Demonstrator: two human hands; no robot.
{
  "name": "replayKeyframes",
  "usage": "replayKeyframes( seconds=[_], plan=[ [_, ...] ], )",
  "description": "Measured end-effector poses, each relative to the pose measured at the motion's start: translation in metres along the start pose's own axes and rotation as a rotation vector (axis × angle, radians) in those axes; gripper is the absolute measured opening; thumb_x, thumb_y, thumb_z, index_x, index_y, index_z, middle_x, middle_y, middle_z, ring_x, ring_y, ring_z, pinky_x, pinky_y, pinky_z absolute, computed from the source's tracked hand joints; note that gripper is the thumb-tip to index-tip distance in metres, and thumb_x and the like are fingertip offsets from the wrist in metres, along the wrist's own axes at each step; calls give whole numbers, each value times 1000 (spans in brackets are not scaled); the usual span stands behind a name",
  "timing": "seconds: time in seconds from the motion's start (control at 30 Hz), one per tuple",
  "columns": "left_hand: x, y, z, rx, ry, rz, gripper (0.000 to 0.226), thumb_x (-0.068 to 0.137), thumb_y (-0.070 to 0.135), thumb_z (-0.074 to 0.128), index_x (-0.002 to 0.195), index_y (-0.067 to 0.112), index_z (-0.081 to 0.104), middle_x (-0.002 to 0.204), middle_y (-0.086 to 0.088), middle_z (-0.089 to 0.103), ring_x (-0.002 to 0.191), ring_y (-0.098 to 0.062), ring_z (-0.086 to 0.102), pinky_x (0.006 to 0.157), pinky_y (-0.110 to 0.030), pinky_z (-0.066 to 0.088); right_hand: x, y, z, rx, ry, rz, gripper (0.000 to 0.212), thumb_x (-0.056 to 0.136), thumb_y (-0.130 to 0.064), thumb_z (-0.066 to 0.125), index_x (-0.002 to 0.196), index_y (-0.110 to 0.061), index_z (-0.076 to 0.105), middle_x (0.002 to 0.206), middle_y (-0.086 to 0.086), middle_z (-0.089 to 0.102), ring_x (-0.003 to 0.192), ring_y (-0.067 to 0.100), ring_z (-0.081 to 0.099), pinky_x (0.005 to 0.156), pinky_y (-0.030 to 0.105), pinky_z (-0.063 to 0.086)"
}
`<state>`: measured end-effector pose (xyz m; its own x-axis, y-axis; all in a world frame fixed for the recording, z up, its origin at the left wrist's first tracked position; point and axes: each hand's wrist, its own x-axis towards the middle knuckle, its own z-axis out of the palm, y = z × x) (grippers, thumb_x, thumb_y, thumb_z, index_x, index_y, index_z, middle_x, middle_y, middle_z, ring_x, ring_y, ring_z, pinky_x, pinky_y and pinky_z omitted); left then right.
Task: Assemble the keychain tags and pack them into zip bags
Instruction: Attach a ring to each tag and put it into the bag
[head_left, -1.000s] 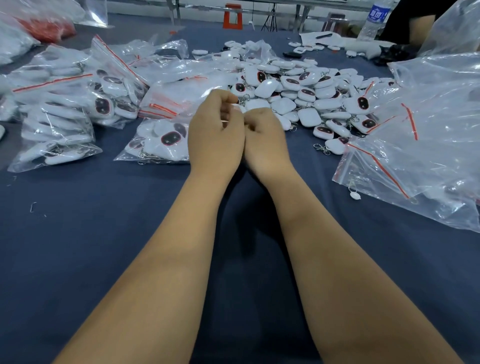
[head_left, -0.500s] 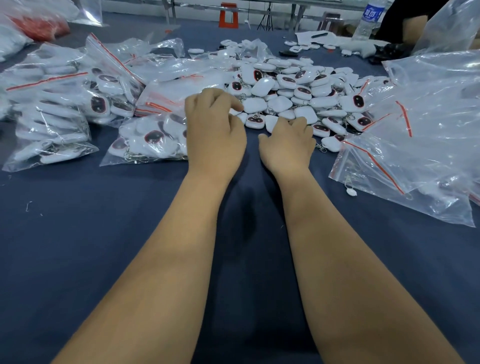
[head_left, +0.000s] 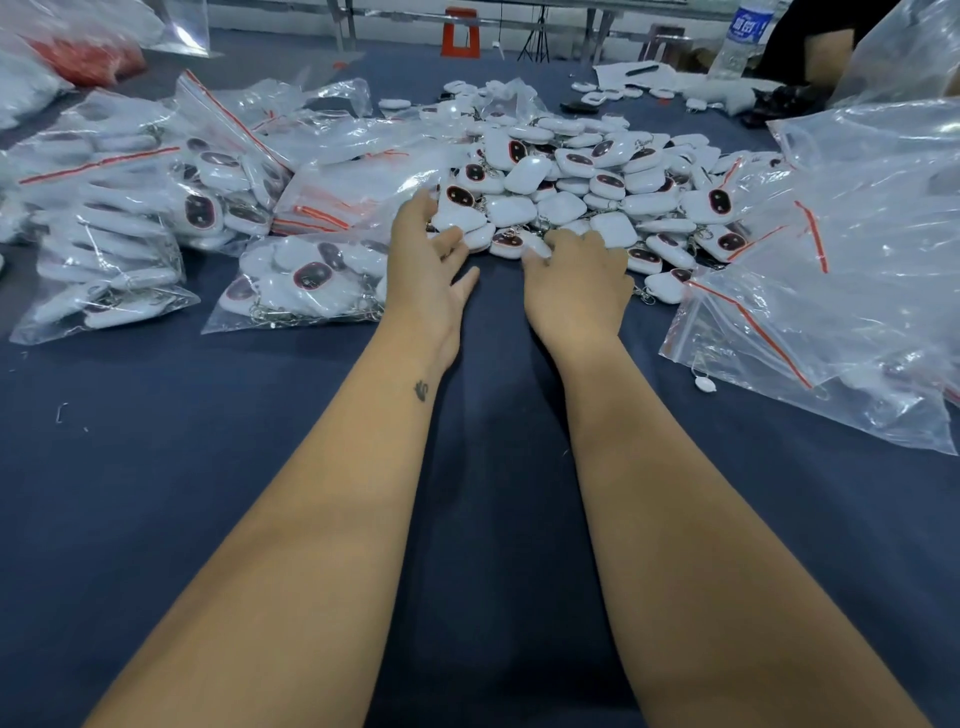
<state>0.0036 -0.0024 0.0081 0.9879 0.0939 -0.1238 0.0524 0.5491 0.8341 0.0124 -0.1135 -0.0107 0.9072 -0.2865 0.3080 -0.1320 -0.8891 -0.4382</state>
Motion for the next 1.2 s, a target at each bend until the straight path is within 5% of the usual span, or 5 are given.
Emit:
replayKeyframes(
  seconds=[0.1,0.27,0.4,0.67,1.2],
  plan=[
    [4,-1,-1,6,44,24,34,101,35,44,129,19,51,126,-8,56,118,-17,54,101,-34,43,0,-4,-4,409,55,43,29,102,-22,38,75,-13,46,79,6,56,82,23,47,74,34,35],
    [6,-2,-1,97,-81,49,22,98,16,47,109,5,62,93,-6,66,86,-16,64,82,-28,53,-6,-24,-8,1349,-190,170,16,93,-2,48,102,-5,61,82,8,67,63,13,63,61,26,48],
    [7,-2,-4,136,-126,119,24,101,9,43,93,10,66,69,-3,66,54,-13,57,48,-22,44,-8,-25,-4,1311,-317,125,17,87,8,51,98,-1,60,72,5,67,59,12,63,57,24,50],
    [10,0,-5,74,-169,49,27,103,20,43,97,14,68,81,-1,69,70,-14,59,57,-22,45,-9,-21,-2,1264,-297,46,18,92,7,56,107,0,63,79,5,71,66,10,67,61,20,51],
    [7,-3,-6,154,-227,81,27,95,6,44,97,14,70,66,2,65,53,-7,56,47,-19,42,-9,-23,-6,1297,-337,111,17,96,-6,51,87,-11,65,76,8,64,64,16,59,58,26,51]
  ],
)
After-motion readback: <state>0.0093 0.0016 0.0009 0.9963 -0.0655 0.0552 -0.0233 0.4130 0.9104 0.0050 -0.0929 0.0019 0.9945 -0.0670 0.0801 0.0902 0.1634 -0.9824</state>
